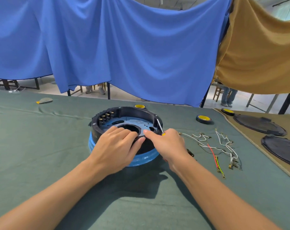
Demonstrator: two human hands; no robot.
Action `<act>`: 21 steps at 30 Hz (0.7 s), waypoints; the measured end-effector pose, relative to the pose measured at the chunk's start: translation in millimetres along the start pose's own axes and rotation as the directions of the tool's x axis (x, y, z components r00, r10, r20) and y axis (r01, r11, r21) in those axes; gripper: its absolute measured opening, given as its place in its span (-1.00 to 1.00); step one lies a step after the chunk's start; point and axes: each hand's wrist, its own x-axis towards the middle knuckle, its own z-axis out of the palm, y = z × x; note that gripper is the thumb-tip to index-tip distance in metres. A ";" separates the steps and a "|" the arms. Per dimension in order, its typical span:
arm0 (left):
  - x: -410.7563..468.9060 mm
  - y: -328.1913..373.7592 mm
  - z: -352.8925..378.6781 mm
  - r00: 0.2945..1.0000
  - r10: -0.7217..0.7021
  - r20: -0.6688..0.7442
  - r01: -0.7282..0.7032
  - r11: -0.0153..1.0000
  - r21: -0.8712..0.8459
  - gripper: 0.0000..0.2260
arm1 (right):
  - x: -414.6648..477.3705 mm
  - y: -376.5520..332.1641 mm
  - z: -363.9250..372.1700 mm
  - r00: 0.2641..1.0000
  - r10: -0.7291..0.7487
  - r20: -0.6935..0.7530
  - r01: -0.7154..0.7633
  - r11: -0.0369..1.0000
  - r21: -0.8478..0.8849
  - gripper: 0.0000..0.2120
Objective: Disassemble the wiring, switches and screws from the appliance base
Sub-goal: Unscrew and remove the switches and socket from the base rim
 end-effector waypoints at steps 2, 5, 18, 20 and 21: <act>-1.5 -8.5 -3.5 0.994 -0.034 -0.100 0.031 0.999 -0.032 -0.72 | -0.7 -0.4 1.4 1.000 0.031 0.003 -0.031 0.999 -0.007 -0.55; -2.3 -31.4 -8.0 0.880 -0.433 -0.194 0.408 0.899 -0.158 -0.74 | -0.1 -1.3 -5.5 0.999 0.019 0.026 -0.019 1.000 0.011 -0.58; -19.6 -86.8 -14.7 0.519 -0.734 0.438 0.666 0.026 -0.745 -0.83 | -8.0 -25.2 -65.0 0.922 -0.027 0.386 0.298 0.689 -0.661 -0.32; -18.6 -85.8 -16.9 0.529 -0.709 0.466 0.683 0.029 -0.730 -0.79 | -12.0 -32.7 -76.1 0.925 -0.047 0.376 0.328 0.596 -0.733 -0.27; -18.1 -84.9 -17.2 0.536 -0.695 0.479 0.685 0.027 -0.728 -0.78 | -14.2 -36.7 -80.8 0.932 -0.079 0.355 0.330 0.591 -0.736 -0.28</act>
